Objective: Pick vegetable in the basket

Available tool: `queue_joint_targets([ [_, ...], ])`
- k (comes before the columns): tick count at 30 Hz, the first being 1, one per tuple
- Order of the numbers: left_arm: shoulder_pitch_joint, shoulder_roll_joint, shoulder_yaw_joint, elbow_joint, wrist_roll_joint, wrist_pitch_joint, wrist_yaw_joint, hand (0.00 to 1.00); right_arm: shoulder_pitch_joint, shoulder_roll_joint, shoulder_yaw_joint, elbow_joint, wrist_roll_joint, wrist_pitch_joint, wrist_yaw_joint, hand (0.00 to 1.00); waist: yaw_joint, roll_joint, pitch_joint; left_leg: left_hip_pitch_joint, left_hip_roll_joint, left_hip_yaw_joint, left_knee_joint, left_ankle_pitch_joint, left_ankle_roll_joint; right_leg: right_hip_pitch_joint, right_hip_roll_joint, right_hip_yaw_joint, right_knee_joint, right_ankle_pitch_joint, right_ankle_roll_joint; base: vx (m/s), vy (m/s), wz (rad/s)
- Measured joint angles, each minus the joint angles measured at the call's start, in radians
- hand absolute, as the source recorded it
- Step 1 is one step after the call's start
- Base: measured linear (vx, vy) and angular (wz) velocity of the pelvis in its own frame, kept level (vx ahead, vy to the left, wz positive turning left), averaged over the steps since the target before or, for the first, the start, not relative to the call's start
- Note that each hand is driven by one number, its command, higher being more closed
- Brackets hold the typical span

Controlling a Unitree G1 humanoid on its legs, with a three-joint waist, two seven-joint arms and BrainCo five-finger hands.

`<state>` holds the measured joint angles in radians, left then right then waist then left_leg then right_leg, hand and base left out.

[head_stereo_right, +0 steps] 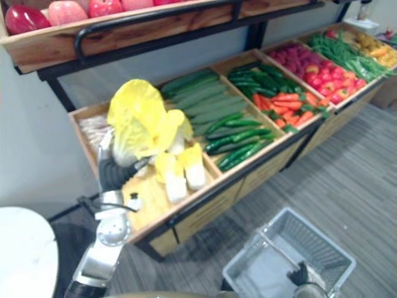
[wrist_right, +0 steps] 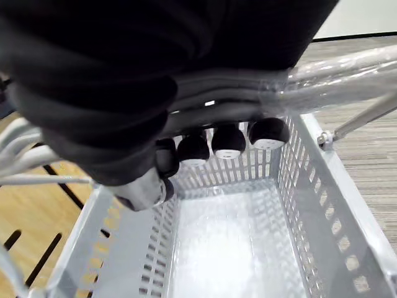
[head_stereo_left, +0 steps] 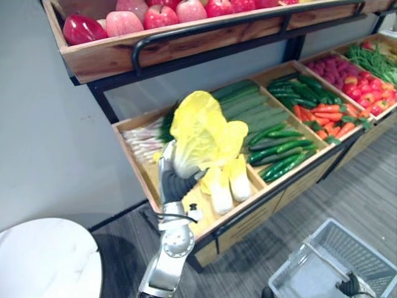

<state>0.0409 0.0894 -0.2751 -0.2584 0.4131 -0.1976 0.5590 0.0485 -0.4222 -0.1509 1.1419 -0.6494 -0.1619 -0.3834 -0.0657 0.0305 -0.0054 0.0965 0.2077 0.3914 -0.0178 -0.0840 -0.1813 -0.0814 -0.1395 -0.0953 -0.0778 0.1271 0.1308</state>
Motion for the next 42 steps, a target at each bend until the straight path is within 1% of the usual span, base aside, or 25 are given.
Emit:
queue_joint_targets([
  [2,-0.015,-0.004,-0.031,0.001,0.000,-0.002,-0.013,1.00,-0.020,-0.039,0.000,-0.007,0.000,0.001,0.004,1.00,-0.011,0.003,0.002,0.016,-0.007,0.033,-0.011,0.000,0.000,-0.016,0.000,0.036,0.010,0.002,0.003,-0.02,0.004,-0.51],
  [5,-0.056,-0.008,-0.094,0.013,0.002,-0.009,-0.026,1.00,-0.021,-0.099,-0.005,-0.039,-0.001,0.009,0.020,1.00,-0.016,0.010,0.004,0.046,-0.017,0.082,-0.017,-0.008,0.003,-0.023,0.003,0.085,0.012,0.008,0.012,-0.02,0.010,-0.49],
  [6,-0.085,-0.009,-0.127,0.029,0.002,-0.014,-0.034,1.00,-0.021,-0.123,-0.009,-0.053,-0.001,0.015,0.025,1.00,-0.016,0.016,0.003,0.055,-0.021,0.100,-0.017,-0.013,0.004,-0.026,0.003,0.105,0.012,0.010,0.015,-0.01,0.006,-0.41],
  [8,-0.122,-0.010,-0.170,0.046,0.002,-0.023,-0.050,1.00,-0.021,-0.149,-0.009,-0.094,-0.001,0.027,0.030,1.00,-0.021,0.021,0.003,0.063,-0.028,0.124,-0.020,-0.015,0.003,-0.037,0.004,0.129,0.016,0.012,0.018,-0.02,-0.003,-0.35],
  [9,-0.132,-0.012,-0.201,0.056,0.002,-0.030,-0.061,1.00,-0.021,-0.164,-0.009,-0.129,-0.001,0.028,0.039,1.00,-0.039,0.023,0.004,0.067,-0.030,0.130,-0.024,-0.015,0.003,-0.037,0.004,0.135,0.017,0.013,0.018,-0.01,-0.018,-0.26],
  [10,-0.139,-0.015,-0.236,0.068,0.002,-0.035,-0.072,1.00,-0.020,-0.175,-0.007,-0.171,-0.001,0.028,0.046,1.00,-0.048,0.024,0.004,0.081,-0.030,0.147,-0.032,-0.016,0.003,-0.038,0.009,0.148,0.018,0.013,0.019,-0.01,-0.023,-0.29],
  [12,-0.146,-0.023,-0.289,0.097,0.001,-0.041,-0.098,1.00,-0.016,-0.193,0.004,-0.250,-0.001,0.027,0.055,1.00,-0.052,0.024,0.005,0.101,-0.029,0.177,-0.034,-0.023,-0.003,-0.039,0.020,0.173,0.018,0.013,0.019,-0.01,-0.034,-0.41],
  [13,-0.158,-0.028,-0.325,0.115,0.001,-0.042,-0.112,1.00,-0.015,-0.202,0.011,-0.309,0.000,0.027,0.069,1.00,-0.065,0.024,0.005,0.102,-0.027,0.185,-0.032,-0.026,-0.003,-0.042,0.021,0.185,0.018,0.013,0.019,-0.01,-0.041,-0.31],
  [16,-0.187,-0.045,-0.375,0.148,-0.001,-0.044,-0.139,1.00,-0.005,-0.217,0.038,-0.431,0.007,0.021,0.086,1.00,-0.071,0.023,0.006,0.102,-0.031,0.215,-0.032,-0.032,-0.004,-0.062,0.025,0.212,0.019,0.015,0.023,-0.02,-0.048,-0.30],
  [20,-0.245,-0.082,-0.444,0.226,-0.002,-0.042,-0.162,1.00,0.027,-0.228,0.085,-0.584,0.082,0.006,0.154,1.00,-0.077,0.021,0.006,0.117,-0.031,0.235,-0.043,-0.033,-0.005,-0.064,0.033,0.222,0.022,0.017,0.024,0.01,-0.054,-0.11],
  [24,-0.267,-0.096,-0.485,0.286,-0.002,-0.041,-0.174,1.00,0.031,-0.228,0.112,-0.676,0.160,-0.014,0.191,1.00,-0.084,0.011,0.013,0.125,-0.038,0.254,-0.048,-0.038,-0.007,-0.069,0.035,0.244,0.022,0.017,0.025,0.00,-0.037,-0.12],
  [26,-0.286,-0.096,-0.500,0.327,0.000,-0.039,-0.180,1.00,0.034,-0.228,0.124,-0.723,0.190,-0.023,0.205,1.00,-0.094,0.004,0.018,0.130,-0.040,0.260,-0.047,-0.044,-0.008,-0.070,0.036,0.252,0.022,0.017,0.025,-0.01,-0.040,-0.16],
  [29,-0.315,-0.105,-0.504,0.385,0.003,-0.035,-0.185,1.00,0.044,-0.228,0.127,-0.784,0.242,-0.029,0.230,1.00,-0.101,-0.015,0.031,0.134,-0.044,0.271,-0.045,-0.049,-0.007,-0.071,0.036,0.262,0.022,0.018,0.026,-0.01,-0.045,-0.09],
  [31,-0.338,-0.120,-0.501,0.427,0.006,-0.026,-0.181,1.00,0.065,-0.227,0.131,-0.824,0.303,-0.030,0.256,1.00,-0.103,-0.032,0.044,0.134,-0.045,0.272,-0.045,-0.049,-0.006,-0.072,0.035,0.264,0.022,0.018,0.026,-0.01,-0.057,-0.02],
  [32,-0.341,-0.122,-0.501,0.434,0.012,-0.020,-0.180,1.00,0.066,-0.227,0.131,-0.826,0.314,-0.030,0.266,1.00,-0.105,-0.035,0.046,0.134,-0.045,0.272,-0.046,-0.049,-0.006,-0.072,0.035,0.264,0.021,0.018,0.026,-0.01,-0.056,-0.01],
  [33,-0.346,-0.125,-0.498,0.444,0.032,-0.010,-0.177,1.00,0.069,-0.227,0.133,-0.836,0.344,-0.031,0.278,1.00,-0.111,-0.037,0.051,0.134,-0.045,0.272,-0.046,-0.049,-0.006,-0.072,0.035,0.264,0.021,0.018,0.026,0.00,-0.057,-0.01],
  [36,-0.360,-0.135,-0.485,0.488,0.041,0.006,-0.172,1.00,0.077,-0.227,0.134,-0.874,0.380,-0.031,0.305,1.00,-0.123,-0.039,0.063,0.135,-0.045,0.273,-0.045,-0.050,-0.007,-0.073,0.036,0.266,0.021,0.018,0.027,0.00,-0.053,-0.02],
  [42,-0.368,-0.143,-0.464,0.553,0.043,0.015,-0.172,1.00,0.092,-0.228,0.133,-0.927,0.435,-0.030,0.330,1.00,-0.124,-0.040,0.069,0.134,-0.044,0.276,-0.041,-0.053,-0.007,-0.075,0.039,0.270,0.021,0.018,0.027,-0.02,-0.067,-0.02],
])
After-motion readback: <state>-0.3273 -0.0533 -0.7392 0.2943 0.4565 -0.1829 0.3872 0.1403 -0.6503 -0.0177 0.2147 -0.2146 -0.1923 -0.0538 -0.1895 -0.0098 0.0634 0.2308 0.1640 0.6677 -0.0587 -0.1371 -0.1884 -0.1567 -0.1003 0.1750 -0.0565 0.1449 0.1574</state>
